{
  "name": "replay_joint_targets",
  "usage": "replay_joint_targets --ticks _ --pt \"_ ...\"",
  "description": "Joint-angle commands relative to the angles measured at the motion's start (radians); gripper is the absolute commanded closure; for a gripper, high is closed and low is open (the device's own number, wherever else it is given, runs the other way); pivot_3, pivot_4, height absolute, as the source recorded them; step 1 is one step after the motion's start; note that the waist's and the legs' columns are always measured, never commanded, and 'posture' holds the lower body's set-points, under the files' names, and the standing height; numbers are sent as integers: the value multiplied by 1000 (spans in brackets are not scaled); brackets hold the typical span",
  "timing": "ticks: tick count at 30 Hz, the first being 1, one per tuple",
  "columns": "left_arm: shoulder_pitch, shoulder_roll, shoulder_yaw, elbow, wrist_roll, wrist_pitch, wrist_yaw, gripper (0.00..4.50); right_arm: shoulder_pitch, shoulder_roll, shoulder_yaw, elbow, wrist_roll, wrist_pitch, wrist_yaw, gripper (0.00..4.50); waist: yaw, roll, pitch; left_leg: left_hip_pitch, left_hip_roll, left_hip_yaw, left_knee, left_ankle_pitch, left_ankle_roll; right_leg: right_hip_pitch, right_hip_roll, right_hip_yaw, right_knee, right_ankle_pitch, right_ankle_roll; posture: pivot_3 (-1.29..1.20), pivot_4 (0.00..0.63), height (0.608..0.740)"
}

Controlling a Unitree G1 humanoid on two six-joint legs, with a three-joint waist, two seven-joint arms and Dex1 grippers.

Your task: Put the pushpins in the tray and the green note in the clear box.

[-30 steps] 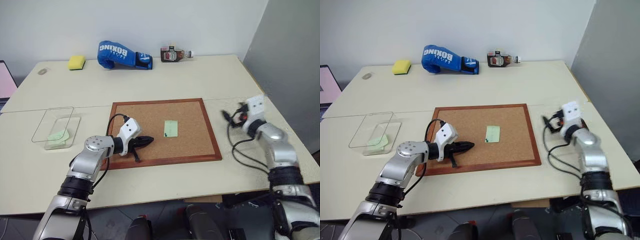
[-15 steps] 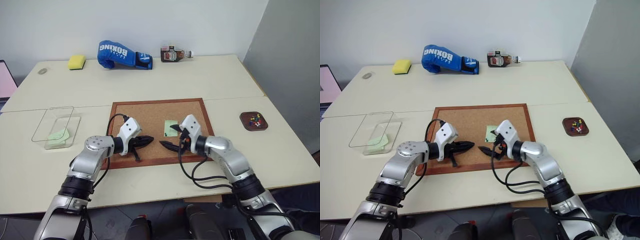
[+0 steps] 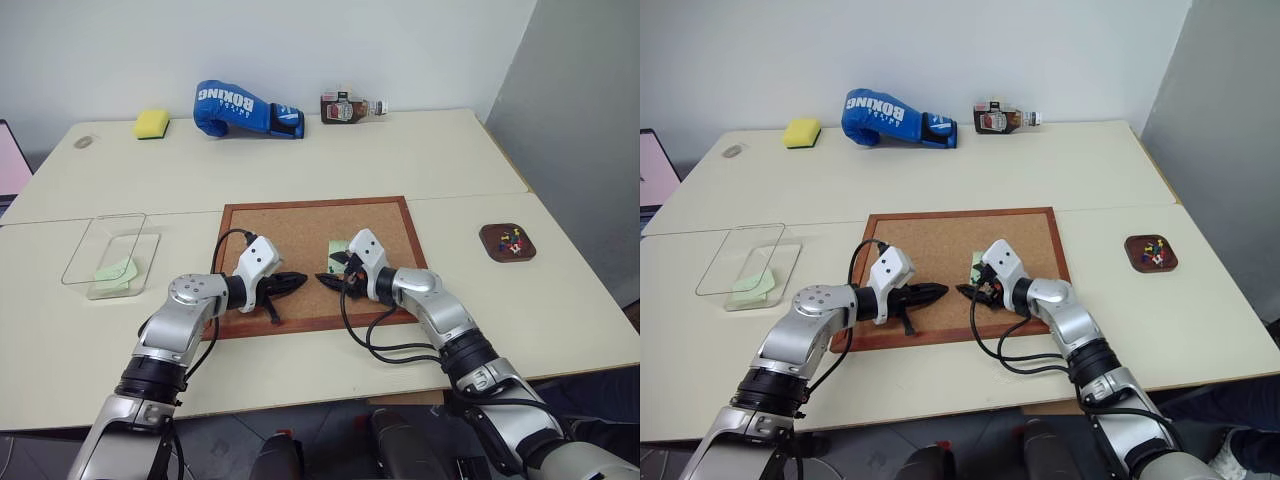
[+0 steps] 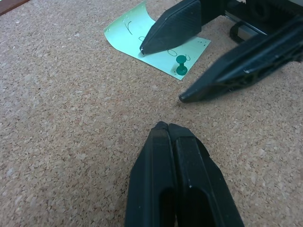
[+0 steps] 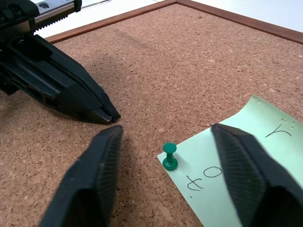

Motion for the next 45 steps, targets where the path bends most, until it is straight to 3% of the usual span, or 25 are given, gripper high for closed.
replay_joint_targets --ticks 1,12,27,34,45 --pt "22 19 1 30 28 30 24 4500 -16 1 -22 -9 -3 -23 12 2578 0 0 0 0 0 0 0 0 0 0 0 0 0 0 0 0 150 740" --pt "-1 11 -3 49 30 22 26 4500 -10 -1 -16 -36 -30 -40 22 4483 -1 0 0 0 0 0 0 0 0 0 0 0 0 0 0 0 150 740" --pt "12 3 -8 45 28 27 28 4500 -28 -61 -83 -256 12 30 25 4483 0 0 0 -2 0 0 0 0 0 -2 0 0 0 0 0 0 150 740" --pt "-65 -91 119 -14 -169 260 65 4500 -39 -108 -59 -298 -33 -2 38 4483 5 0 1 -3 0 -1 0 0 0 -2 0 0 -1 0 0 0 150 740" --pt "-179 -226 406 -32 -581 746 197 2536 -9 -197 -29 -334 -112 -135 49 4500 6 -1 2 -25 -1 -5 2 0 0 -20 0 -3 0 4 6 0 150 740"
